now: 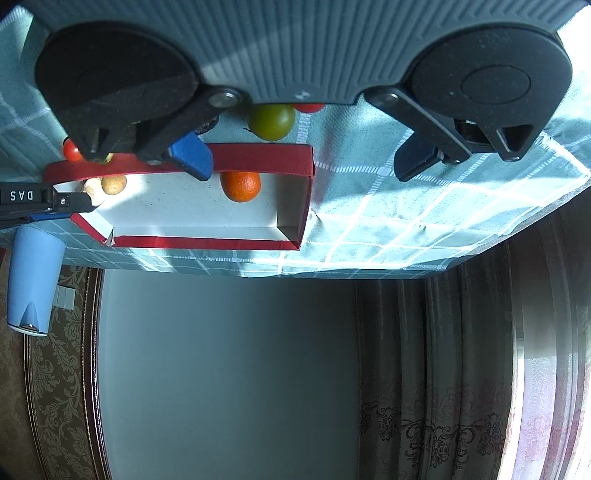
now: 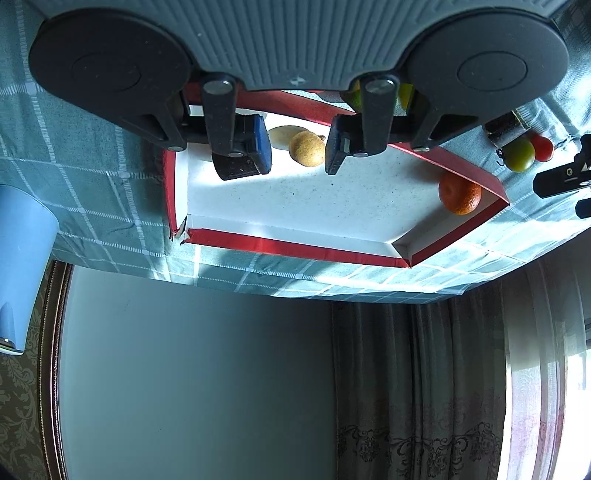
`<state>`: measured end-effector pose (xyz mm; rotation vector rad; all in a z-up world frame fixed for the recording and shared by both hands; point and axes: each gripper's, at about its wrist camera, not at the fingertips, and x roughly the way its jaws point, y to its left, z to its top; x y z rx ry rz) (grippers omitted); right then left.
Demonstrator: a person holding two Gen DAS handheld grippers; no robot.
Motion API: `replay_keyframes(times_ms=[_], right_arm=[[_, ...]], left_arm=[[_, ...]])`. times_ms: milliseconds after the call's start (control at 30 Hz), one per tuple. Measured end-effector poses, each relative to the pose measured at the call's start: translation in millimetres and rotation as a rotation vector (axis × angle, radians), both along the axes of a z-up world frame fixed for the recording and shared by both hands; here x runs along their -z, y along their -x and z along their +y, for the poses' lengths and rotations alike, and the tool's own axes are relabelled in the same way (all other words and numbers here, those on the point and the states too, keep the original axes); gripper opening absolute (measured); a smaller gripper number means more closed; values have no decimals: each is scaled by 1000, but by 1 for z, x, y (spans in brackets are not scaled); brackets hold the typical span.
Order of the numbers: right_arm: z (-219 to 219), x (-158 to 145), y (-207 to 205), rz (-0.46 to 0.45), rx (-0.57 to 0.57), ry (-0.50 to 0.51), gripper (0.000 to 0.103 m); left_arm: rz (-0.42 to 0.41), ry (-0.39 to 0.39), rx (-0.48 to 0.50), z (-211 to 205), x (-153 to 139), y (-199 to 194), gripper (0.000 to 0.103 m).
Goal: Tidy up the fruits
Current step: 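Carry the kiwi into the tray and open the right gripper, then close the left gripper on the dark eggplant slice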
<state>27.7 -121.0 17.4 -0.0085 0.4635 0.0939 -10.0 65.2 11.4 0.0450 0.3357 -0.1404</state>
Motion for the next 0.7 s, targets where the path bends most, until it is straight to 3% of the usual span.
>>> replay_keyframes(times_ms=[200, 267, 300, 500, 567, 700], right_arm=[[-29, -1, 29, -38, 35, -35, 31], [-38, 4, 30, -21, 53, -45, 31], [-42, 7, 30, -14, 63, -52, 31], [-51, 10, 32, -21, 76, -89, 31], [-51, 12, 32, -20, 71, -89, 31], [-50, 14, 31, -14, 66, -85, 31]], left_arm=[[-42, -148, 107, -32, 3, 17, 102], [-26, -177, 144, -42, 5, 17, 88], [-10, -189, 161, -46, 7, 16, 87], [55, -204, 227, -56, 11, 14, 83], [82, -199, 256, -56, 13, 13, 69], [140, -200, 272, -58, 18, 7, 58]])
